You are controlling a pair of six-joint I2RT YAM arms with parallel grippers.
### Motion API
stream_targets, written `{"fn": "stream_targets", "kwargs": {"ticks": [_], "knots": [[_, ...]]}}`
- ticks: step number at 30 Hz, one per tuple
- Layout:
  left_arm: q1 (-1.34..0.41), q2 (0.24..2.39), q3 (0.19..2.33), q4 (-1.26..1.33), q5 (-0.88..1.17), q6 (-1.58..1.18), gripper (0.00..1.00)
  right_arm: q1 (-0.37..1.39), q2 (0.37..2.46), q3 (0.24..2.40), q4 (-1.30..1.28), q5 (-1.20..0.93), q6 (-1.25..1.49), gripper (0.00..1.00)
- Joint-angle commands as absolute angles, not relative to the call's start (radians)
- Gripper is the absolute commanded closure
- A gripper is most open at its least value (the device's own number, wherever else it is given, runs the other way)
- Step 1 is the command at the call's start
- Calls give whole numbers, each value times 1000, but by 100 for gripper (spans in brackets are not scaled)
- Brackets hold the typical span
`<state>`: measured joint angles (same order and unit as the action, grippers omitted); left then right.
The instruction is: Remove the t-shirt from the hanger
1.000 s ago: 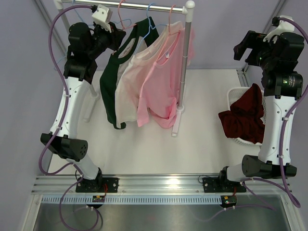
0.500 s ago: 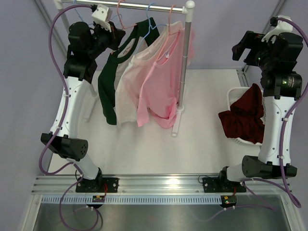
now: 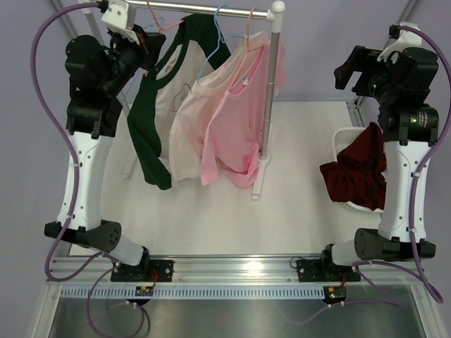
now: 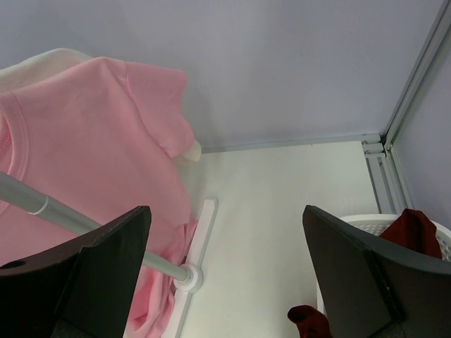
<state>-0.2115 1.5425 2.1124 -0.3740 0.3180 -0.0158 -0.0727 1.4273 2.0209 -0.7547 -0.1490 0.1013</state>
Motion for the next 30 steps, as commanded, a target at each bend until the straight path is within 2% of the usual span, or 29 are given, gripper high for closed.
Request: {"fn": "stream_targets", "kwargs": {"ticks": [1, 8, 14, 21, 30], "knots": [[-215, 1459, 2122, -288, 287, -17, 100, -51, 1401, 2017, -761, -161, 84, 1], [-215, 1373, 2027, -290, 86, -69, 100, -3, 1394, 2029, -787, -167, 69, 1], [-215, 1256, 1861, -281, -57, -169, 100, 159, 1353, 2013, -793, -209, 75, 3], [-230, 1141, 1701, -284, -8, -250, 100, 369, 1252, 1935, -779, -227, 74, 4], [-235, 959, 1479, -337, -15, -321, 100, 583, 1218, 1806, -767, -261, 72, 5]]}}
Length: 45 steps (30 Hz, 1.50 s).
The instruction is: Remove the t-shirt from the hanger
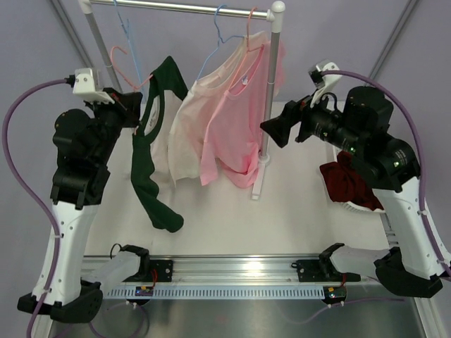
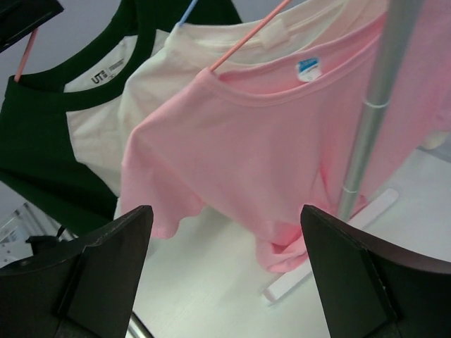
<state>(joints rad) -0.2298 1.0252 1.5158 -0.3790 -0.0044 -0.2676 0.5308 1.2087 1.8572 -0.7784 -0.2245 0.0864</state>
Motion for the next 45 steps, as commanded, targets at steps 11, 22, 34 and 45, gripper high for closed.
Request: {"fn": "stream_targets", "kwargs": {"ticks": [11, 22, 34, 45], "knots": [[-235, 729, 1269, -503, -80, -385, 100, 764, 1212, 1677, -684, -314, 107, 5], [-235, 865, 1273, -680, -426, -540, 100, 972, 1362, 1632, -517, -383, 126, 5], [-233, 1035, 1403, -828, -764, -799, 100, 1075, 1528, 1657, -311, -480, 133, 5], [-233, 1075, 1454, -879, -833, -870, 100, 1166, 1637, 1615, -117, -394, 123, 6]]}}
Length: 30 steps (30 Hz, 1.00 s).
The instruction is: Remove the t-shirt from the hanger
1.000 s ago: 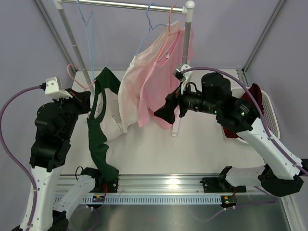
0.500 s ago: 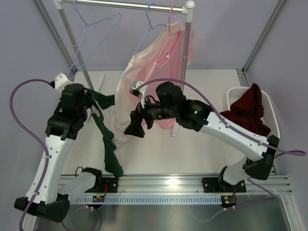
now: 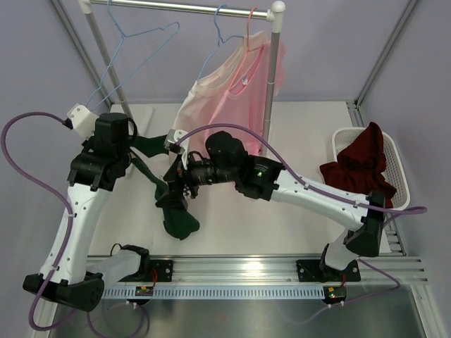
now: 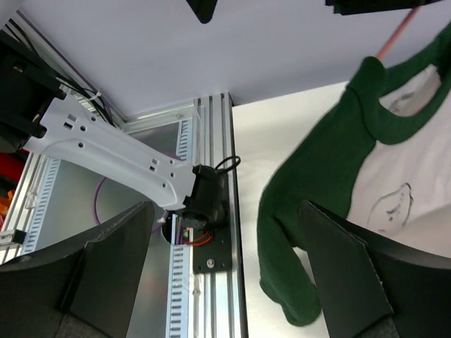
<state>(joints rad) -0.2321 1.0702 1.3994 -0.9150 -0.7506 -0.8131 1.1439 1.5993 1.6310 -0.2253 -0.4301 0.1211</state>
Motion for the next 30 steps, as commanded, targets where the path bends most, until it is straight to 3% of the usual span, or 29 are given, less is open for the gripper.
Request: {"fn": "stream_targets", "kwargs": {"ticks": [1, 4, 7, 10, 12, 13, 17, 30], "knots": [[-235, 1075, 1456, -876, -833, -873, 100, 1175, 1646, 1612, -107, -384, 118, 6], [-235, 1078, 1465, -877, -831, -867, 100, 1180, 1667, 1580, -48, -336, 120, 7], [-233, 1077, 1471, -876, -828, -858, 100, 1181, 1690, 1549, -11, -276, 121, 16], [-233, 1075, 1477, -877, -821, -850, 100, 1181, 1706, 1557, -11, -259, 115, 16], [-233, 1072, 1485, -876, -813, -844, 100, 1181, 1713, 1560, 23, -239, 115, 23], [-233, 1071, 1489, -877, -805, -838, 100, 1181, 1713, 1563, 23, -235, 115, 42], [-233, 1062, 1489, -874, -824, -833, 100, 1181, 1710, 1581, -30, -221, 113, 99], [-232, 1134, 1497, -873, -951, -834, 100, 1181, 1513, 1433, -83, -175, 115, 100]]}}
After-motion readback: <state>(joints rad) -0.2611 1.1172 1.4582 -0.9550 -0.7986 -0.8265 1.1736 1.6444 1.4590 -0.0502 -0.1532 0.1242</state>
